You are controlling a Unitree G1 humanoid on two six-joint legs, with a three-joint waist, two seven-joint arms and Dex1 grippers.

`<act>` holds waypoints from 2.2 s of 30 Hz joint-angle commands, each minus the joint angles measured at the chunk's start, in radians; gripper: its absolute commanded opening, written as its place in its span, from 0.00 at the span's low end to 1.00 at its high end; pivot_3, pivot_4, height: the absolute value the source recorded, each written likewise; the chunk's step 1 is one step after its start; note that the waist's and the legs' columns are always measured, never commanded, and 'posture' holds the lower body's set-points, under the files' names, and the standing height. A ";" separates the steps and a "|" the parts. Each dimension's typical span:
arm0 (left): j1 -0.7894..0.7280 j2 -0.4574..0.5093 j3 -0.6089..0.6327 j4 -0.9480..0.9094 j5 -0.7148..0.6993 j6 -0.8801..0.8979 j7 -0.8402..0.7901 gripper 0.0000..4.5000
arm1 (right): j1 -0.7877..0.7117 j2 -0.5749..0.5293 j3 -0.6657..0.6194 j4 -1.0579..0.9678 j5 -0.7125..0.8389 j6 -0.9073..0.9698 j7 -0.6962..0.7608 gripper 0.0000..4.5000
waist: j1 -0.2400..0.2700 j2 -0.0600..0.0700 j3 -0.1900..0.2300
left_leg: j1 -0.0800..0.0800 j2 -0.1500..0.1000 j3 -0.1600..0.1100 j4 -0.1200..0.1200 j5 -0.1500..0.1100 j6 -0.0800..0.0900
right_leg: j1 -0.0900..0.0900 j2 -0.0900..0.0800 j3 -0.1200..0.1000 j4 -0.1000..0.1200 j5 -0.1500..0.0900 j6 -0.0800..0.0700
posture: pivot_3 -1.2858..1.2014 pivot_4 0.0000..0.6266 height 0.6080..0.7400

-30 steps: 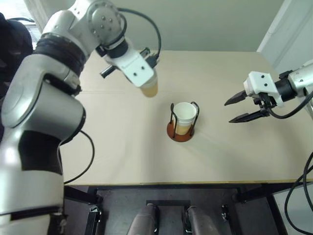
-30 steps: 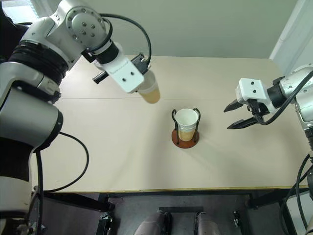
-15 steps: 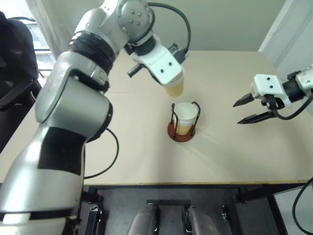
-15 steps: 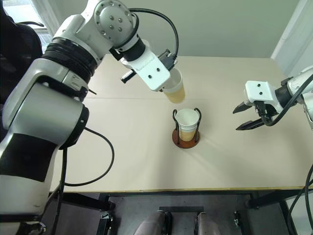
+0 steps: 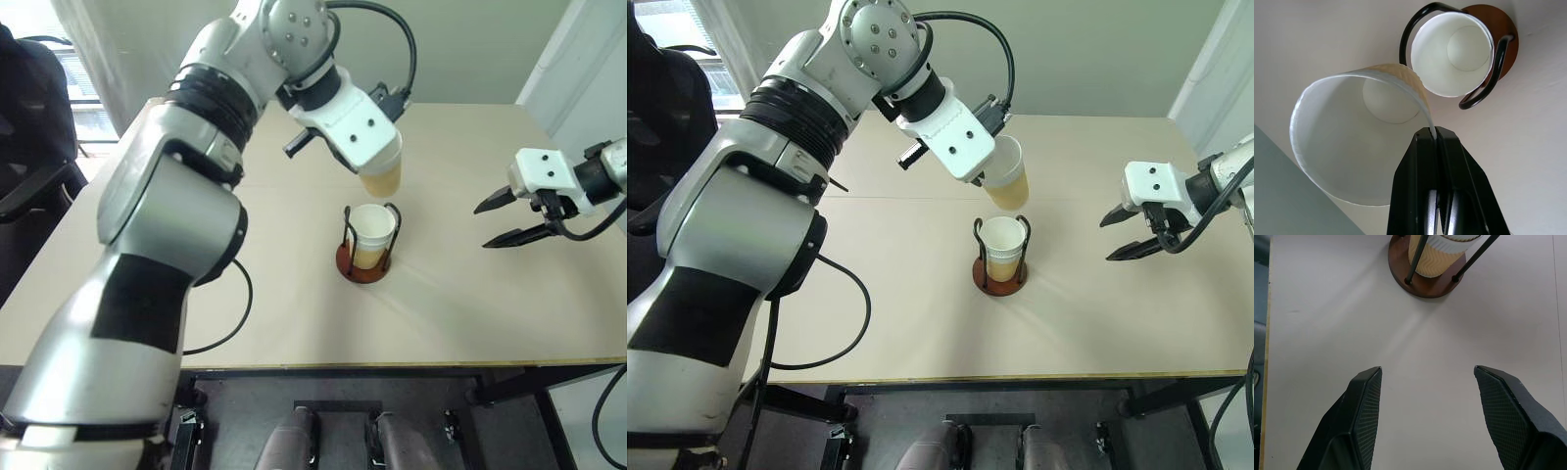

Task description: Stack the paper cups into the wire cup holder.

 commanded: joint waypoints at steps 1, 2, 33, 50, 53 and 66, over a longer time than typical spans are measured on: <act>-0.020 0.018 -0.052 -0.040 -0.065 -0.002 -0.030 0.01 | -0.006 -0.021 -0.014 -0.019 0.011 -0.002 0.004 0.67 | 0.000 0.000 0.000 | 0.000 0.000 0.000 0.001 0.000 0.000 | 0.000 0.000 0.000 0.000 0.000 0.000 | 0.52 0.24 1.00; -0.019 0.024 -0.071 -0.045 -0.079 -0.002 -0.030 0.01 | -0.006 -0.021 -0.014 -0.019 0.011 -0.002 0.004 0.67 | 0.000 0.000 0.000 | 0.000 0.000 0.000 0.001 0.000 0.001 | 0.001 0.000 0.000 0.000 0.000 0.000 | 0.52 0.24 1.00; 0.014 0.143 -0.456 -0.262 -0.454 0.140 -0.030 0.01 | 0.007 -0.020 -0.028 -0.049 0.015 0.011 0.004 0.67 | 0.002 0.001 0.000 | 0.001 -0.001 0.001 0.005 0.001 0.003 | 0.004 0.000 0.000 -0.001 0.003 0.004 | 0.52 0.24 1.00; 0.028 0.115 -0.382 -0.209 -0.409 0.130 -0.030 0.77 | 0.010 -0.027 -0.032 -0.051 0.008 0.010 0.004 0.67 | 0.003 0.001 0.000 | 0.001 0.000 0.000 0.005 0.001 0.003 | 0.004 0.000 0.000 -0.002 0.003 0.004 | 0.52 0.24 1.00; 0.060 0.128 -0.236 -0.203 -0.476 0.241 -0.030 0.99 | 0.013 -0.007 -0.057 -0.044 -0.010 0.012 0.004 0.67 | 0.003 0.001 0.000 | 0.000 0.000 0.000 0.005 0.001 0.003 | 0.004 0.000 0.000 -0.002 0.003 0.004 | 0.52 0.24 1.00; 0.558 0.444 0.517 -0.480 -0.641 0.812 0.396 0.99 | 0.038 0.156 -0.244 0.093 -0.056 0.023 -0.280 0.67 | -0.021 0.005 -0.001 | 0.009 0.000 0.003 -0.002 0.007 -0.002 | 0.004 0.001 0.001 0.003 0.002 -0.001 | 0.52 0.24 1.00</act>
